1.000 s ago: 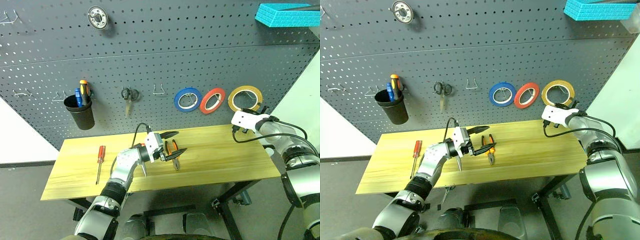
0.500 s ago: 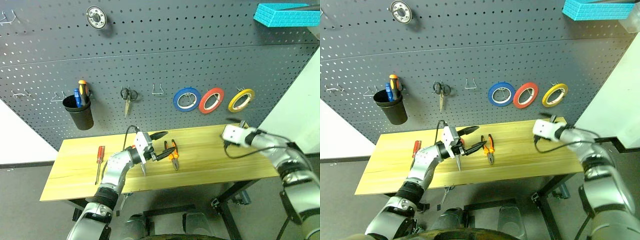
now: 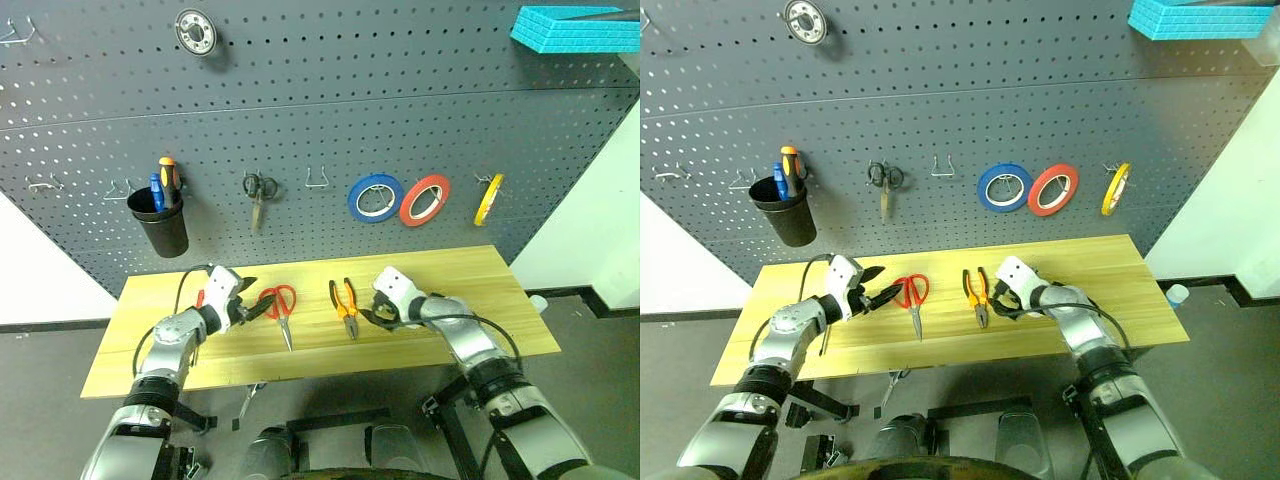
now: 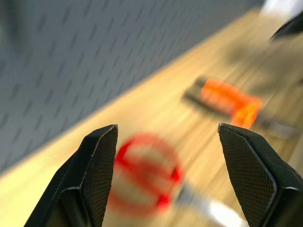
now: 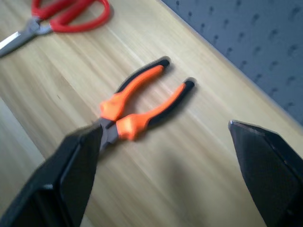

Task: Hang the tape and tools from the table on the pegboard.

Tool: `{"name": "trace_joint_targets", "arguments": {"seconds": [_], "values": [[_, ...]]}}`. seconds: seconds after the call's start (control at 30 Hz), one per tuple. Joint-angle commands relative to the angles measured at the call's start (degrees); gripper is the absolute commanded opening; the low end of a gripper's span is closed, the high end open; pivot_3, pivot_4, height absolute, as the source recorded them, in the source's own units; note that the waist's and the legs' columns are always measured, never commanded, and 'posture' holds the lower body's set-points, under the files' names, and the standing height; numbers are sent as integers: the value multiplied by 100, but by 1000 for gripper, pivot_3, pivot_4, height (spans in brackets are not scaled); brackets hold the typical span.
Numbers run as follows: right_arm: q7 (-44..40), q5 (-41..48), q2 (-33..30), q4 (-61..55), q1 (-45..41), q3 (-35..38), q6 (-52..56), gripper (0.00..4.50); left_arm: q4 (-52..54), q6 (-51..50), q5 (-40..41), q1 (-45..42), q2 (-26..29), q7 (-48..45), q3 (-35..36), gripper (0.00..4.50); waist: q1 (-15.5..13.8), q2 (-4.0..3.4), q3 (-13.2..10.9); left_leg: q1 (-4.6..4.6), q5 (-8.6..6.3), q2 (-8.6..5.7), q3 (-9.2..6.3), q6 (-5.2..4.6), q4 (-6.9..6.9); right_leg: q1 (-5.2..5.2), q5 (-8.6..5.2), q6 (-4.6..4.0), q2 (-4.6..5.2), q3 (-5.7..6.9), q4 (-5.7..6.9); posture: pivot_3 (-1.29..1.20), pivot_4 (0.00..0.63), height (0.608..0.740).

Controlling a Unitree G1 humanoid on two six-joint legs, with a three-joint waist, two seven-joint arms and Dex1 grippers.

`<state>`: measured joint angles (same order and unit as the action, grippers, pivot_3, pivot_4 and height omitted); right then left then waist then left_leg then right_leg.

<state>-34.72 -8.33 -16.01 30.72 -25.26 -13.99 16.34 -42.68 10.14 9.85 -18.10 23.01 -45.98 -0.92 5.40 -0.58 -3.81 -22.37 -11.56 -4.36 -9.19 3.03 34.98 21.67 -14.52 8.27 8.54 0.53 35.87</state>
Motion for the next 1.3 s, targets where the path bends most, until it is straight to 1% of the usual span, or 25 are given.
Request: {"name": "trace_joint_targets", "arguments": {"seconds": [0.03,0.13,0.2,0.3,0.43,0.63,0.77,0.93,1.17,1.27,1.3], "values": [[347,48,378,21,-345,89,820,4460,28,17,-96,-162,140,-91,54,3547,-17,6,-10,-2,0,-1,0,0,0,6,0,1,0,-1,6,-103,55,740],[636,180,812,273,-582,209,1455,4460,16,81,-159,-115,236,-195,42,3547,-3,4,-13,-3,0,-1,-4,0,-11,20,-2,2,-2,-2,20,-101,60,740],[810,224,1055,560,-762,262,1677,4460,-20,100,-188,-115,260,-150,77,3547,10,0,-17,-2,0,-1,-7,-1,-23,34,-2,1,-8,-9,26,-100,62,740],[1177,194,1312,1101,-1046,308,1726,4460,6,110,-174,-90,269,-183,117,3547,19,-6,-24,-2,1,-1,-11,-1,-31,49,2,8,-18,-19,31,-92,68,740],[1620,464,1649,1955,-1498,715,1651,4460,121,95,-120,-1,271,-214,165,3547,31,-18,-37,-2,1,1,-30,-1,-40,59,7,2,-40,-28,31,-89,71,740],[2324,570,1982,3115,-2052,1072,1288,4460,417,50,34,238,281,-401,252,3547,61,-29,-46,15,3,13,-63,0,-80,82,15,-28,-83,-44,31,-84,73,740],[2561,664,2157,3649,-2282,1296,1122,4460,540,30,84,308,278,-427,302,3547,82,-36,-50,17,4,18,-77,-1,-91,95,14,-41,-98,-44,37,-77,74,740],[2764,638,2258,4041,-2432,1380,829,4460,704,-22,114,408,254,-424,339,3547,104,-43,-55,18,4,16,-75,0,-91,95,15,-43,-98,-51,38,-71,75,740],[2935,586,2277,4255,-2459,1406,679,4460,972,-100,180,599,248,-404,358,3547,169,-55,-64,19,4,15,-76,0,-91,95,15,-43,-98,-51,38,-65,81,740],[2929,572,2294,4291,-2438,1390,692,3901,1132,-143,213,707,252,-394,380,3547,181,-63,-74,19,4,15,-76,0,-91,96,15,-43,-98,-52,38,-61,86,740],[2933,576,2302,4301,-2429,1394,687,3536,1183,-156,225,745,257,-389,393,3547,179,-66,-78,19,4,16,-77,0,-93,96,15,-43,-99,-52,38,-59,89,740]]}}
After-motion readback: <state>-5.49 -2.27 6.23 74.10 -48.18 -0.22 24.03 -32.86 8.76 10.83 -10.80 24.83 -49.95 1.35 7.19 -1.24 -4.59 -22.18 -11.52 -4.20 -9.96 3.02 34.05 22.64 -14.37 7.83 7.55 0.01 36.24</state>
